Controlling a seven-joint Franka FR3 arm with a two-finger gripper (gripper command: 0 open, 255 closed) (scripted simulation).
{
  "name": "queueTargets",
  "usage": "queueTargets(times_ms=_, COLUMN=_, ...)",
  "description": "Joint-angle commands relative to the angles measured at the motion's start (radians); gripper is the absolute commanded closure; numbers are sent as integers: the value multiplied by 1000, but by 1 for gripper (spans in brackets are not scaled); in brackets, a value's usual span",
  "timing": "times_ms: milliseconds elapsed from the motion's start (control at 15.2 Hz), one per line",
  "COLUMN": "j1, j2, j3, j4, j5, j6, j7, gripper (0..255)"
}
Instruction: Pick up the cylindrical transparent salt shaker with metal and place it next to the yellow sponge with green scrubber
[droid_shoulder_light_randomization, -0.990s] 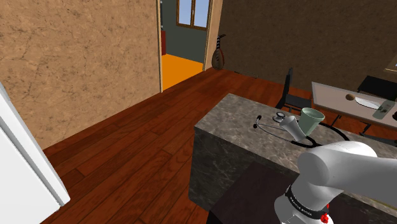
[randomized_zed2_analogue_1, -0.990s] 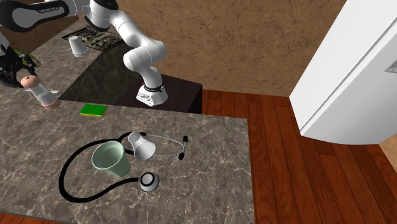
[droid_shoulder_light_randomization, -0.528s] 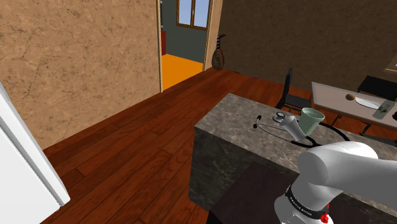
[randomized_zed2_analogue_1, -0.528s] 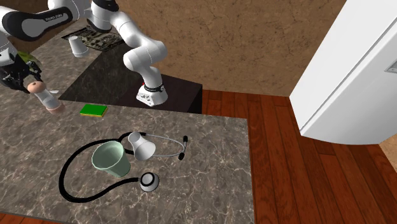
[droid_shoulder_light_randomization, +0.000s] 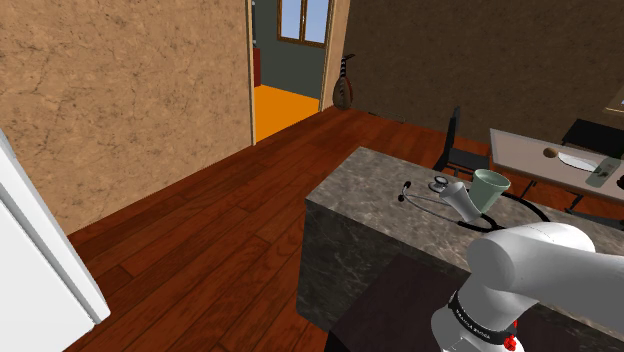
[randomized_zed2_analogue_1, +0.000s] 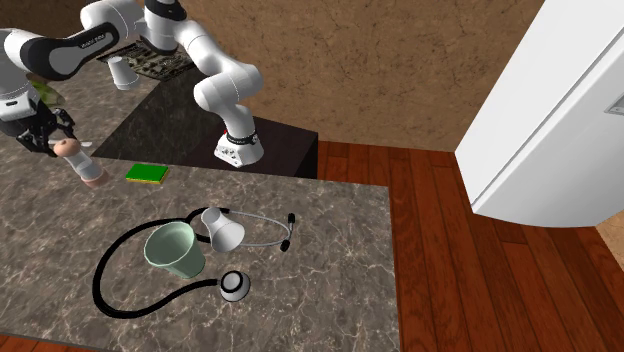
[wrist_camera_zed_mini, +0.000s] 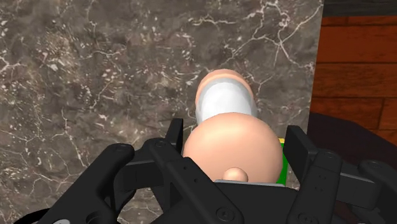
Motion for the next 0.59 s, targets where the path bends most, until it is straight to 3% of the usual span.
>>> queueTargets(times_ms=0, j1=-3, j2=-9, j3=-15, j4=-15, j5=-14, j6=15, j7=5, gripper=255)
queueTargets(times_ms=528, j1=-5, j2=-20, j3=-37, j4=-34, j5=-33, j6=35, j7=12, gripper=255)
